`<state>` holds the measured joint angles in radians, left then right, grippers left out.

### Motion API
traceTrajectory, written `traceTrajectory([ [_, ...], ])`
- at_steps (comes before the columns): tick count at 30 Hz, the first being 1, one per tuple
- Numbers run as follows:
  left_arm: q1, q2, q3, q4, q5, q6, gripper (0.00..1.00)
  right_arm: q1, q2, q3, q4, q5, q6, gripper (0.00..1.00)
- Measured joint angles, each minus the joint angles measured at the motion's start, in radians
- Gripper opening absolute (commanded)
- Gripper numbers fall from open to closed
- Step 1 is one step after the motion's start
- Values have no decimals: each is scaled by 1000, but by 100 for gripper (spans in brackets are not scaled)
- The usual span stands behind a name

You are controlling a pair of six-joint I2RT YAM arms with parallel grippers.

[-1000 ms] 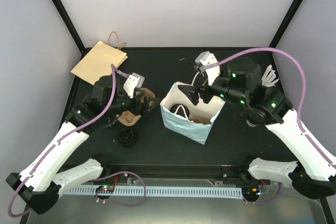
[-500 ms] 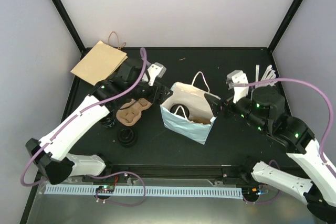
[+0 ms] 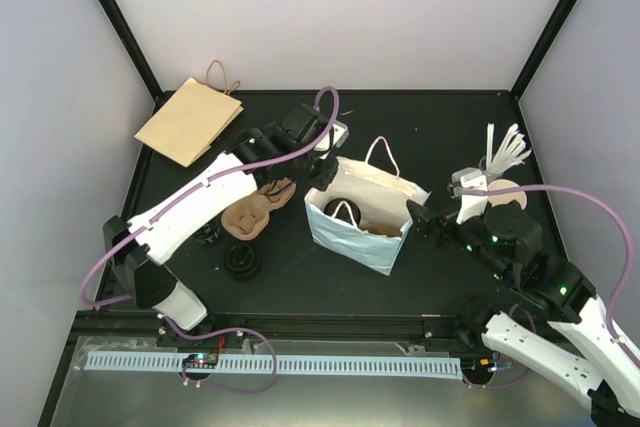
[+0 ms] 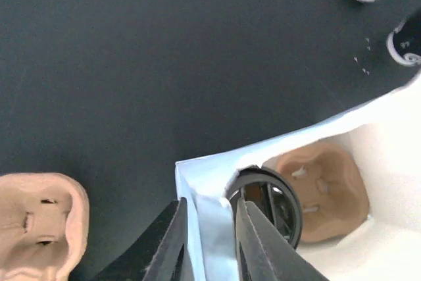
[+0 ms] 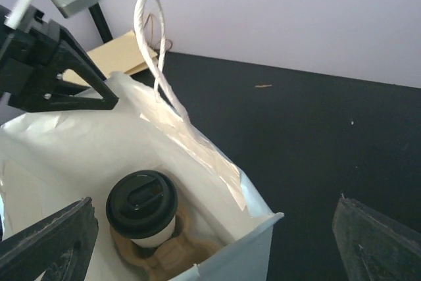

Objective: Pack the takeout coffee

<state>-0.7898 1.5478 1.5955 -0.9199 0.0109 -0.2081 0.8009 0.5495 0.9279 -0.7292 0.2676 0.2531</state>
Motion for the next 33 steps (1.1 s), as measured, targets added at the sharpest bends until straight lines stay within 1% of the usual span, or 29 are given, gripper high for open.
traceTrajectory([
  [1, -2, 19, 19, -15, -13, -3, 10, 0, -16, -6, 6, 5, 2, 100],
  [4, -2, 58, 60, -49, -47, -16, 4, 0, -50, -18, 16, 20, 8, 100],
  [7, -2, 71, 83, -72, -69, -21, 2, 0, -61, -26, 18, 28, 11, 100],
  [17, 13, 71, 104, -86, -127, -20, 1, 0, -61, -48, 18, 45, 11, 100],
  [23, 64, 86, 138, -78, -118, -20, 2, 0, -48, -50, 18, 59, 14, 100],
  [28, 134, 167, 237, -63, -66, -21, 2, 0, -14, -50, 3, 95, 33, 100],
  [33, 193, 287, 345, -47, -22, -29, 2, 0, -14, -50, -21, 117, 53, 100],
])
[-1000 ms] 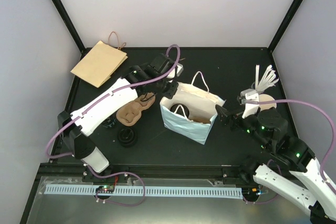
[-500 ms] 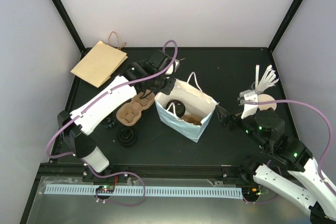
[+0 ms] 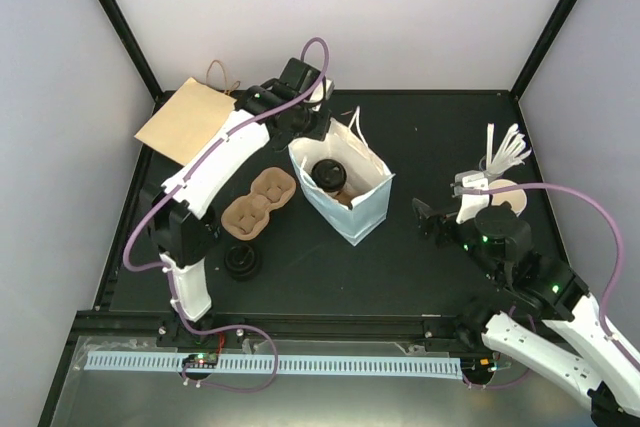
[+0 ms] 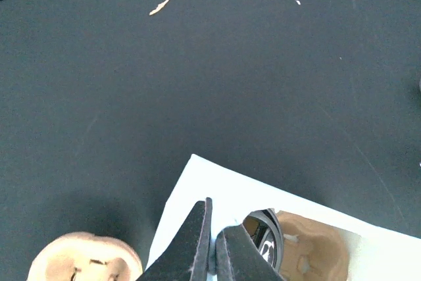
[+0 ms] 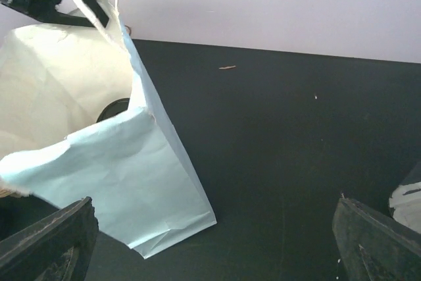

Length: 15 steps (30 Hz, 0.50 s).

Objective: Pack the takeout coffee

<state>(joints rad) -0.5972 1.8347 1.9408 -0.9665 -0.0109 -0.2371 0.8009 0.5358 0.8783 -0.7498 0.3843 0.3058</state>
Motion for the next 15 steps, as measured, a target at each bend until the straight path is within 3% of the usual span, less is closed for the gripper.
traceTrajectory([
  [4, 43, 69, 49, 13, 45, -5, 6, 0, -14, 0, -14, 10, 15, 100],
  [8, 76, 88, 81, 29, 87, -11, 39, 0, -13, 0, -41, 25, 45, 100],
  [15, 88, 62, 100, 35, 137, 2, 67, 0, 54, 16, -111, 54, 142, 100],
])
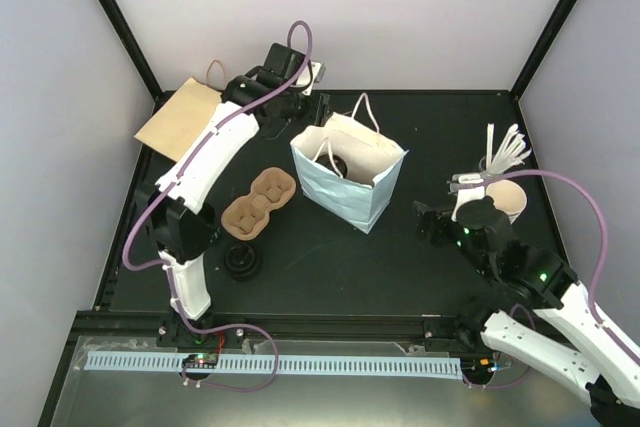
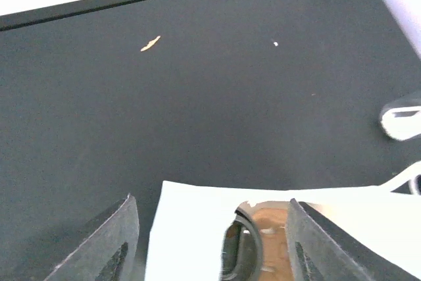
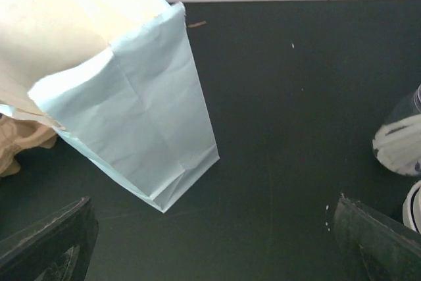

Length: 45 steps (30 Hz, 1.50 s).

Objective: Pack the takeout coffee

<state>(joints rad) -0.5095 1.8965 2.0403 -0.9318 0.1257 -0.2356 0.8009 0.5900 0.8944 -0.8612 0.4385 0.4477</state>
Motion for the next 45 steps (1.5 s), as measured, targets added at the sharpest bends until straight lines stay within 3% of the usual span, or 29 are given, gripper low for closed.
traceTrajectory([
  [7, 0, -148, -9, -16, 9, 17, 95, 0, 120, 61, -84, 31, 145, 100],
  [9, 0, -218, -24, -18, 7, 19, 99, 0, 144, 82, -93, 34, 170, 100],
  [13, 0, -365, -96, -10, 1, 19, 99, 0, 140, 89, -89, 19, 158, 100],
  [20, 0, -653, -396, 21, -29, 17, 99, 0, 108, 79, -79, 8, 146, 100],
  [29, 0, -1010, -711, 34, -76, 7, 99, 0, 183, 88, -124, 29, 165, 100],
  [37, 0, -1221, -978, 68, -145, 2, 99, -8, 301, 186, -230, 75, 223, 100],
  [45, 0, -1322, -1134, 164, -123, 2, 99, -11, 354, 243, -299, 73, 298, 100],
])
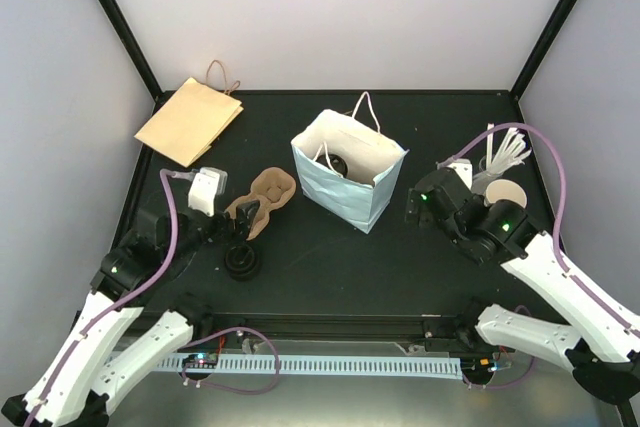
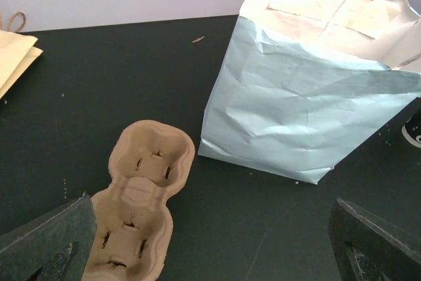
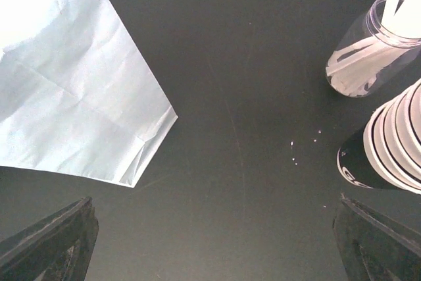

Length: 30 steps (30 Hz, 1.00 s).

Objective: Pack the takeout coffee

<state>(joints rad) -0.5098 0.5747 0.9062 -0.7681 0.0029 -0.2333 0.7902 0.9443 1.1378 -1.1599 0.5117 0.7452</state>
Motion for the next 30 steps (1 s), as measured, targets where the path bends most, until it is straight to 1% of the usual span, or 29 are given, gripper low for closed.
traceTrajectory([
  [6, 0, -16, -60, 52, 5, 0, 99, -6, -2, -16, -6, 3, 10, 100],
  [11, 0, -57, -105, 81, 5, 6, 99, -63, -4, -18, -32, 4, 24, 91],
  [14, 0, -93, -142, 103, 14, 13, 99, -161, 0, -3, -68, 0, 18, 80],
  [19, 0, -116, -181, 113, 34, 24, 99, -354, 32, 59, -117, -10, -21, 65],
  [22, 0, -116, -182, 121, 42, 28, 99, -439, 49, 80, -127, -25, -58, 60],
  [25, 0, -116, -182, 131, 50, 33, 99, -552, 75, 98, -126, -59, -105, 55],
  [26, 0, -116, -183, 133, 51, 34, 99, -576, 84, 100, -126, -69, -119, 53],
  [28, 0, -116, -185, 134, 54, 36, 99, -617, 108, 105, -123, -81, -143, 46],
  [30, 0, -117, -188, 135, 55, 37, 99, -638, 131, 106, -114, -93, -166, 45],
])
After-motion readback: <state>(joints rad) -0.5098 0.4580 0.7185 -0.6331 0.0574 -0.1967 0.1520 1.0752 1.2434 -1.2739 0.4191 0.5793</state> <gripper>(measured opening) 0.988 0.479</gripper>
